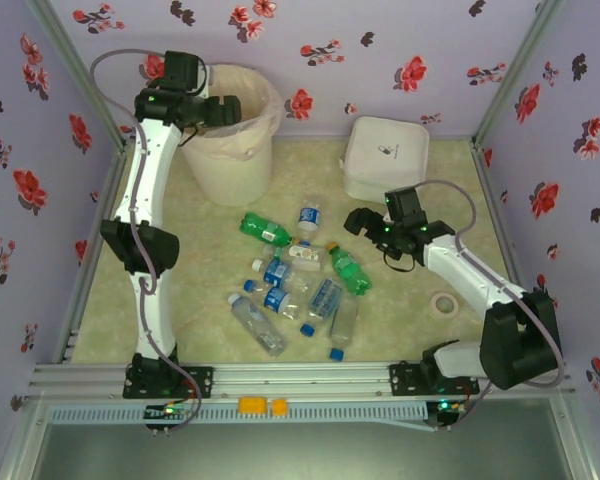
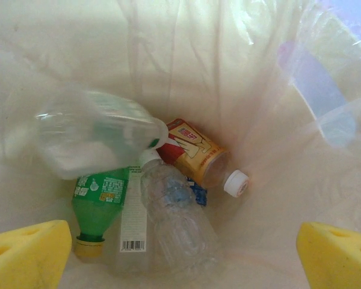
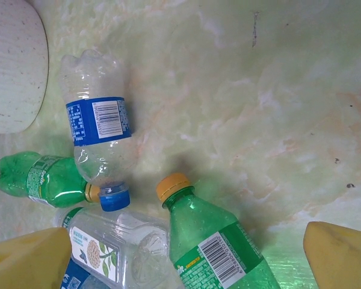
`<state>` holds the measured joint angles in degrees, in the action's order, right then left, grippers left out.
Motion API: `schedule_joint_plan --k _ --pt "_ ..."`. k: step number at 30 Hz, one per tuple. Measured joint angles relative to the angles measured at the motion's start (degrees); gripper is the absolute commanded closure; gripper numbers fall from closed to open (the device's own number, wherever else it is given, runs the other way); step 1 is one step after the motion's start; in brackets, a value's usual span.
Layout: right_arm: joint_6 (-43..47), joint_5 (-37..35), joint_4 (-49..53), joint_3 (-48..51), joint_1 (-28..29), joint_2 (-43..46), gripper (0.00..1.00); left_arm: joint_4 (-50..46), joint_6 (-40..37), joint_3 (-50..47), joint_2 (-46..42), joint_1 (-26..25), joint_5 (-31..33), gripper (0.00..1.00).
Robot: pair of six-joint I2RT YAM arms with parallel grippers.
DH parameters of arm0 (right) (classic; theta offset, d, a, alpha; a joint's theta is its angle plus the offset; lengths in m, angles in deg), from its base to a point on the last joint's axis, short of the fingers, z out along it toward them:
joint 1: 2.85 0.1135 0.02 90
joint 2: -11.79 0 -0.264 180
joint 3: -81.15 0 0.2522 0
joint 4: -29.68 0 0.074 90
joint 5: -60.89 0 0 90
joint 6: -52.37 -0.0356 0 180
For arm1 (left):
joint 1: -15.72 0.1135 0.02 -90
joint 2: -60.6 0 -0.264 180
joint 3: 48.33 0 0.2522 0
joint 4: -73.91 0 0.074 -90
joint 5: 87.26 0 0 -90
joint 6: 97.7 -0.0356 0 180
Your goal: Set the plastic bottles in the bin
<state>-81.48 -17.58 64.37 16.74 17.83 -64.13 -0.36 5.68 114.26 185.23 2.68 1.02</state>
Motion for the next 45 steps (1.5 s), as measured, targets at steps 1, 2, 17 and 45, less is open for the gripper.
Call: schedule_joint_plan --k 1,2,17,45 --pt "0.0 -0.02 0.22 0.0 0.0 0.09 0.0 0.28 0.0 -0.79 -0.81 -0.22 -0.02 0.0" --pt "0.0 -0.02 0.35 0.0 0.0 0.11 0.0 0.61 -0.02 -1.79 -1.79 -0.42 -0.02 0.0" --pt "0.37 -0.79 0.2 -1.03 0.39 -3.13 0.0 26.71 1.64 -45.66 -39.34 -7.48 -2.91 0.0" --pt "-0.24 0.35 -6.01 -28.09 7.91 -34.77 0.01 54.55 34.86 -105.94 -57.86 -16.98 1.77 0.0"
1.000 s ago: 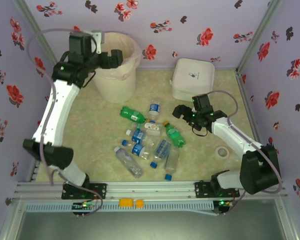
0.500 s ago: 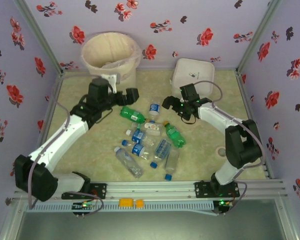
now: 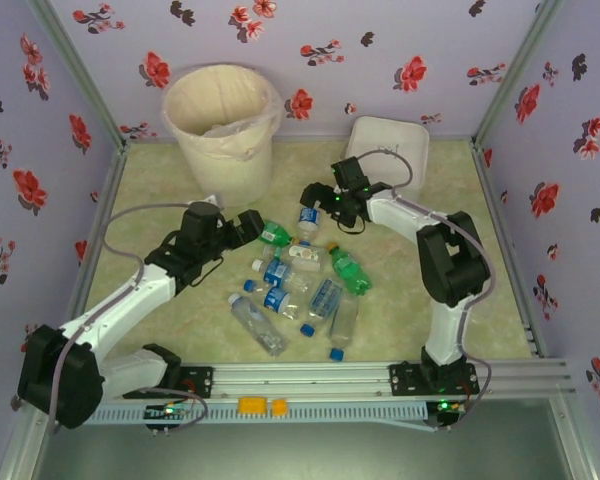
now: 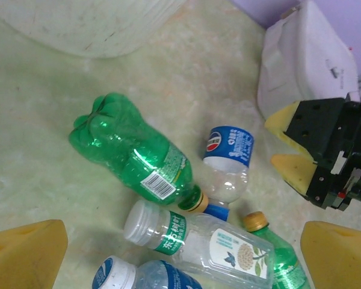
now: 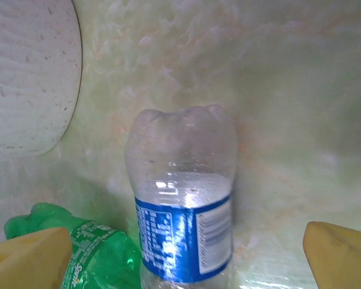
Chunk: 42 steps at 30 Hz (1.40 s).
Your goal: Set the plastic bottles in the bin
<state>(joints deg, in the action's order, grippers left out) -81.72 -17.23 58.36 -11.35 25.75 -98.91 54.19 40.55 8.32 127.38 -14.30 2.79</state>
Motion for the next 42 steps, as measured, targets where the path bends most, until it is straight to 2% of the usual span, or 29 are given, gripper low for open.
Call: schedule_joint_plan --k 7,12,18,25,30,42 --pt "-0.48 -1.88 1.99 -5.84 1.68 -6.67 0.08 2.97 3.61 0.07 6.54 0.0 -0.11 0.0" --pt "-1.31 -3.19 2.97 -7.15 1.73 -9.38 0.18 5.42 6.84 0.11 11.98 -0.04 -0.74 0.0" --pt "-2.84 -4.24 2.91 -7.17 1.73 -10.71 0.37 5.92 6.67 1.07 12.39 -0.11 -1.36 0.0" --pt "-3.08 -4.42 1.44 -7.15 1.09 -10.8 0.49 6.38 4.44 3.02 12.37 -0.11 -1.86 0.0" --pt "-3.45 -3.02 -1.27 -6.82 -0.72 -9.81 0.51 7.34 1.75 4.44 13.6 -0.11 -4.81 0.0" --pt "-4.68 6.64 -4.35 -6.27 -5.27 -1.29 0.52 14.05 -5.68 11.76 21.2 -1.75 -19.82 0.0"
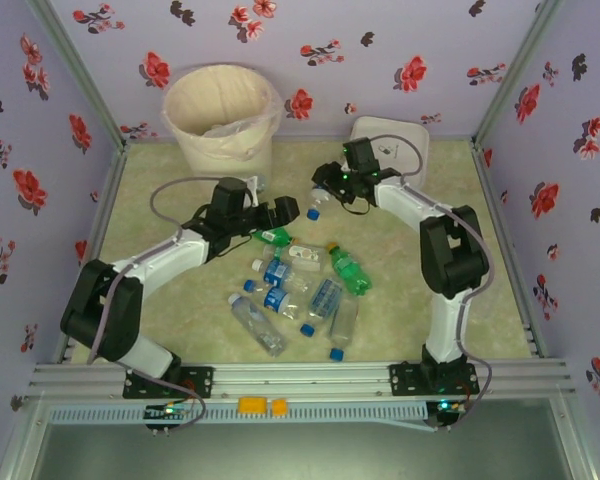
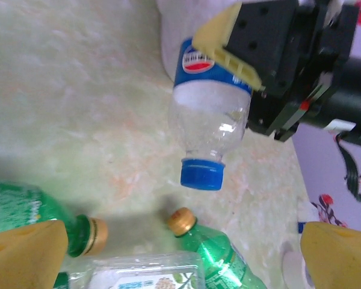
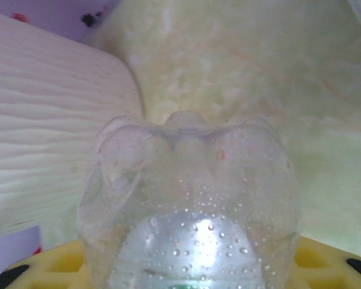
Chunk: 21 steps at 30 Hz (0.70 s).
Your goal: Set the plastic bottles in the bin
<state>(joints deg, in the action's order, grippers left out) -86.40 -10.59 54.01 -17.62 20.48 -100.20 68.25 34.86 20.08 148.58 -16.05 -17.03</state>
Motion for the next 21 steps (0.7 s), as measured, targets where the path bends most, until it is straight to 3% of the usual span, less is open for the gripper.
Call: schedule_joint_plan --k 10,21 --pt "-5.38 7.52 -5.2 4.09 -0.09 4.13 0.52 0.02 -4.35 6.45 4.22 -2.82 -5.01 0.0" --pt "-6.97 9.62 -6.47 6.01 -0.09 7.61 0.53 -4.2 -11.54 15.78 11.02 -2.67 -5.79 0.0"
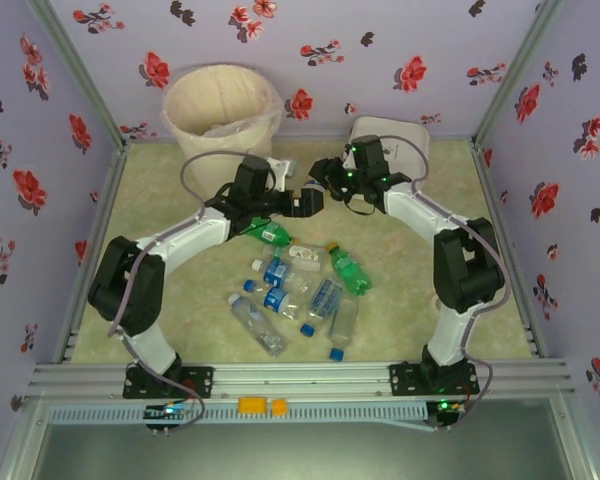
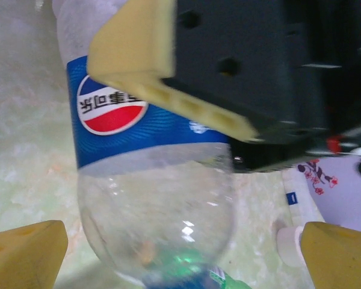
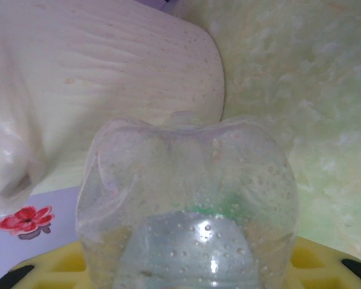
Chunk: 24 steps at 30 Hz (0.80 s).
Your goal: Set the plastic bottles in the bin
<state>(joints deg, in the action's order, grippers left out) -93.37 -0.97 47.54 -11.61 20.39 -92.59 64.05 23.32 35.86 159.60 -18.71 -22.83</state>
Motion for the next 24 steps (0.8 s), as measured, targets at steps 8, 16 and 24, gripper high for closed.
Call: schedule_joint_plan --k 8,16,24 --pt "-0.5 1.36 -1.31 0.31 0.0 1.31 0.53 -3.74 -3.23 4.59 3.3 0.87 -0.04 0.04" --pt "-1.18 2.16 -1.86 0.52 0.0 1.31 0.52 -4.39 -4.57 6.67 3.69 1.33 -2.12 0.28" --pt "-1.95 2.51 -2.73 1.07 0.0 1.31 0.49 -4.04 -3.89 6.14 3.78 1.2 -2.8 0.25"
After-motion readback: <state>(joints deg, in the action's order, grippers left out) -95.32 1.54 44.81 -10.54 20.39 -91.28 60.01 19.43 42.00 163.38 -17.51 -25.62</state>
